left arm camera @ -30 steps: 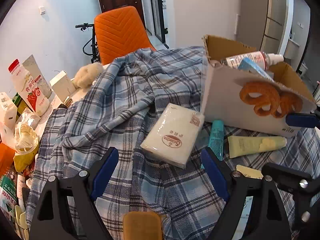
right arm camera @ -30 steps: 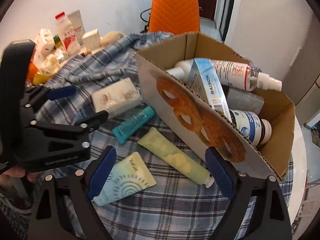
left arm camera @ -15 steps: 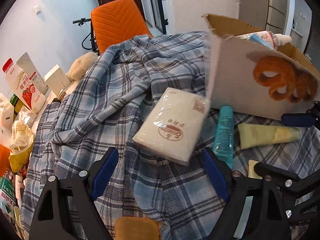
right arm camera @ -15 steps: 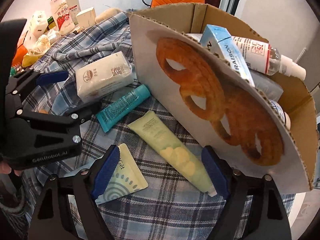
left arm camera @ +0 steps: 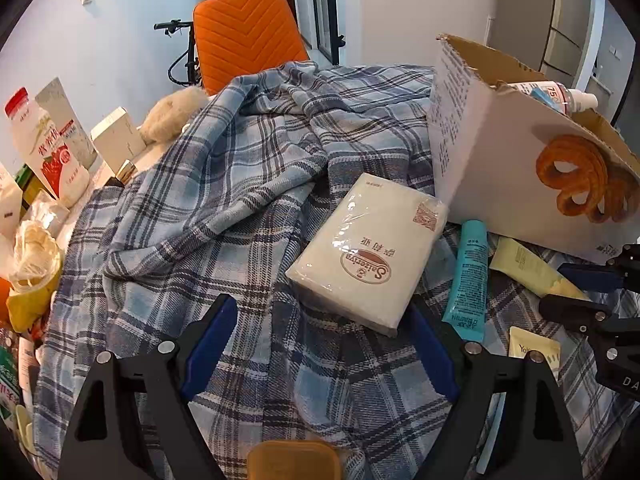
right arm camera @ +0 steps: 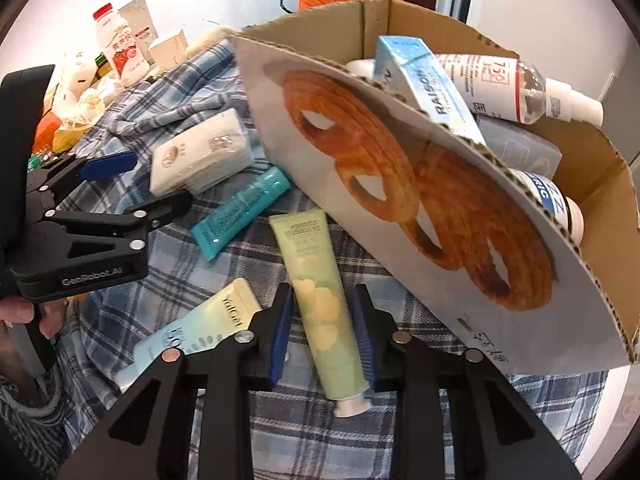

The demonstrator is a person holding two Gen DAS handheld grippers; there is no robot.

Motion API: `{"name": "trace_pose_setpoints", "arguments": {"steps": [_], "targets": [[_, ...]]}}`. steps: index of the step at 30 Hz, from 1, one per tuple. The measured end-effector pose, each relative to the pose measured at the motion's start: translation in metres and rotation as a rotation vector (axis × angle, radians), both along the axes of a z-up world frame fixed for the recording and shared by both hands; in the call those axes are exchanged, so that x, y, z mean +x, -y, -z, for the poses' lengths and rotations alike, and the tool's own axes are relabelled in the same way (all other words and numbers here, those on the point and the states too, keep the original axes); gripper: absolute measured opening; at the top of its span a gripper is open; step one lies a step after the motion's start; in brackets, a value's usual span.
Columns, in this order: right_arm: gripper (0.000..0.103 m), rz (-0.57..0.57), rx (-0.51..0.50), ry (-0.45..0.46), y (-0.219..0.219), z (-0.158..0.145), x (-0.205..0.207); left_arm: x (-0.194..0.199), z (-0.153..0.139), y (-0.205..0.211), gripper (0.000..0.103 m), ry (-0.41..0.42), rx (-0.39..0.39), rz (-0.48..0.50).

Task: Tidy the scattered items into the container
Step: 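Grasp the pale green tube with the right gripper while the left approaches the white tissue pack, then grasp the white tissue pack with the left gripper while the right lifts the green tube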

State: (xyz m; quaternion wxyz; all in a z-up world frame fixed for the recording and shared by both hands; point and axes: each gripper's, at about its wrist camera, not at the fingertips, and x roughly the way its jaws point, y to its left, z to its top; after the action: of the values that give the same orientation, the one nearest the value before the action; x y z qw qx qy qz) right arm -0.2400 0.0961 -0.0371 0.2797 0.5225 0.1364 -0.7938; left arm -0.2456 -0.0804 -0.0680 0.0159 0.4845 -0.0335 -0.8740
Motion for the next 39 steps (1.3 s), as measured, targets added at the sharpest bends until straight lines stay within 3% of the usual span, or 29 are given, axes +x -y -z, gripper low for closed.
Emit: {"name": "trace_pose_setpoints", "arguments": {"steps": [6,10,15,22,26,31,33,34,36,38,39], "targets": [[0.025,0.005,-0.058,-0.007,-0.002,-0.009,0.0,0.001,-0.004,0.0,0.086,-0.009,-0.01,0.007],[0.025,0.006,-0.015,0.032,0.006,0.004,-0.006,-0.006,-0.003,-0.001,0.087,-0.018,-0.003,0.029],[0.025,-0.011,0.026,0.007,0.015,0.007,-0.003,-0.017,0.003,-0.001,0.087,-0.021,-0.007,0.041],[0.025,-0.013,0.038,0.0,0.015,0.007,-0.002,-0.017,-0.009,-0.003,0.087,-0.09,0.007,0.078],[0.025,-0.02,0.047,-0.008,0.016,0.007,-0.001,-0.023,-0.001,-0.003,0.087,-0.059,0.039,0.077],[0.025,-0.031,0.068,-0.023,0.018,0.007,0.002,-0.031,0.005,-0.003,0.087,-0.024,0.02,0.031],[0.025,-0.033,0.078,-0.032,0.02,0.007,0.003,-0.031,0.006,-0.001,0.082,-0.019,0.039,0.018],[0.025,-0.031,0.081,-0.035,0.021,0.007,0.003,-0.03,0.006,0.001,0.068,-0.026,0.063,0.02],[0.024,-0.027,0.081,-0.046,0.02,0.005,0.004,-0.028,0.007,0.003,0.059,-0.031,0.103,0.016],[0.023,-0.027,0.061,-0.053,0.02,0.001,0.004,-0.024,0.006,0.003,0.041,-0.04,0.098,0.011],[0.023,-0.027,0.05,-0.057,0.019,-0.001,0.004,-0.022,0.005,0.004,0.037,-0.043,0.1,0.012]]}}
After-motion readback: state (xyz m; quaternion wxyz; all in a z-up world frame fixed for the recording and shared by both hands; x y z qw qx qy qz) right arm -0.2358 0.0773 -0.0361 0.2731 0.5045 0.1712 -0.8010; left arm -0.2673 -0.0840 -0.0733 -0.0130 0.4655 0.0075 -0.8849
